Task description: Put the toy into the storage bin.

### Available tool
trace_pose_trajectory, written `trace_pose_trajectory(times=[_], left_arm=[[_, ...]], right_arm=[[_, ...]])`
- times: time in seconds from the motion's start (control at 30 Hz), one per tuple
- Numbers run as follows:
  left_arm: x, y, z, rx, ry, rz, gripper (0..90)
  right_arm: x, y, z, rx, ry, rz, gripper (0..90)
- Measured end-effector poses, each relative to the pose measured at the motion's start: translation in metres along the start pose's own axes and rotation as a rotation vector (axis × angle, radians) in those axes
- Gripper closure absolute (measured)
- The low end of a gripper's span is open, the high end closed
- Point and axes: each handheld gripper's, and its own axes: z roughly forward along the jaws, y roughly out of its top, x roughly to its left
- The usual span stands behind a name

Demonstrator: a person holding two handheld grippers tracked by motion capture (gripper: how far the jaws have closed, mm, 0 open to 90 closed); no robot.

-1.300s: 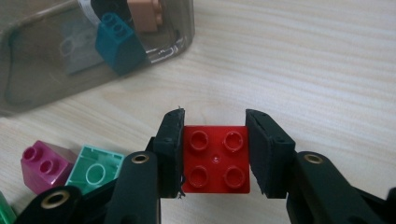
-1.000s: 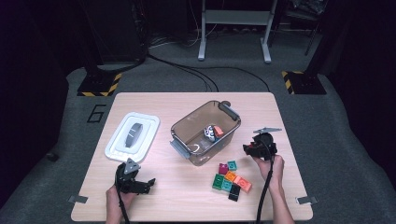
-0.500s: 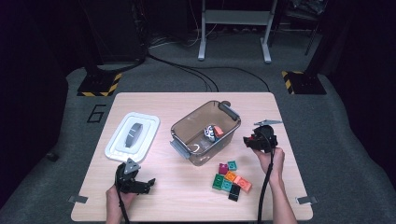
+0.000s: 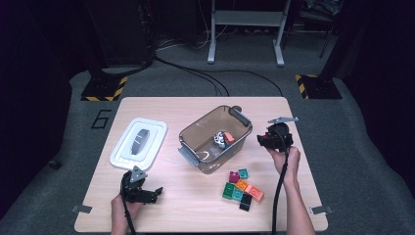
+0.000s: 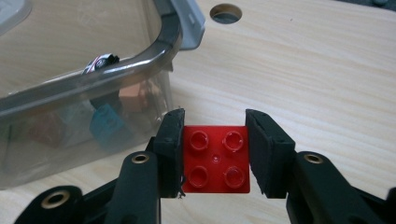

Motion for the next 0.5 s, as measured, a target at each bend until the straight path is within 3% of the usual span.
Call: trace_pose_trajectory(times=[0.5], left_arm=[[0.0, 0.0, 0.0, 0.0, 0.0, 0.0, 0.6]], right_arm=[[-0.007, 0.025, -0.008, -0.032, -0.038, 0.002, 59.0]])
